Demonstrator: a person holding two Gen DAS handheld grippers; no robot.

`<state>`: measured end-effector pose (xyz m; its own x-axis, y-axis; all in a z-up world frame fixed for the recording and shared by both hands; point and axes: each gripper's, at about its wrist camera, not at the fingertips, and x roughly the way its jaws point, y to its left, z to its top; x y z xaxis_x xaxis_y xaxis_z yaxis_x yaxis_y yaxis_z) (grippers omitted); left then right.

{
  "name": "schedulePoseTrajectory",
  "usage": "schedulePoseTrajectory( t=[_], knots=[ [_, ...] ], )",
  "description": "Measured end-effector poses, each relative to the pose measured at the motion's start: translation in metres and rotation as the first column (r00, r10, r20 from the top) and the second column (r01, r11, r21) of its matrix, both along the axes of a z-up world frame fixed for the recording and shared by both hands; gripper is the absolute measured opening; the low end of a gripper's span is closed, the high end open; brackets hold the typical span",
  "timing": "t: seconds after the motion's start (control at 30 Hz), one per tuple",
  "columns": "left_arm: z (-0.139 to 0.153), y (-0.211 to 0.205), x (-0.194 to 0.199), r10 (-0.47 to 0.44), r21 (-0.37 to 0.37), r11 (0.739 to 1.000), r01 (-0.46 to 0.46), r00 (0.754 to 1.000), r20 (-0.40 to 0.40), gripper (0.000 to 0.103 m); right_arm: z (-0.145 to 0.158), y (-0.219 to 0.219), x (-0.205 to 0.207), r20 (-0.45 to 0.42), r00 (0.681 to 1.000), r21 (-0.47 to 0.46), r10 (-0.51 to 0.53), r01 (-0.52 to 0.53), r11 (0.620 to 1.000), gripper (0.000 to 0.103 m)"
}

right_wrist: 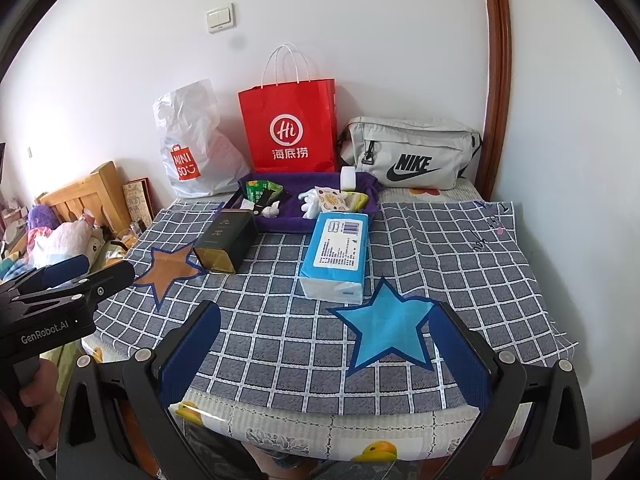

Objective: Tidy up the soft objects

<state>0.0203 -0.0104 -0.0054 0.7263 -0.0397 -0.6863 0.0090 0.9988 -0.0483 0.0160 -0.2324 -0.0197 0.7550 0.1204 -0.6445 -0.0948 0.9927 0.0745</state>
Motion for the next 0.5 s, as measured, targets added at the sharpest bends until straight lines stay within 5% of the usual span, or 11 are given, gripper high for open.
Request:
schedulePoseTrajectory(
  t=[0.5],
  knots=[
    [0.0026,0.0025,0.0008,-0.003,0.002,1.000,0.003,1.000,0.002,0.087,0.0044,-0.0010,0.0005,0.008,1.000,-0.005,0.000,0.000,1.000,0.102]
  ],
)
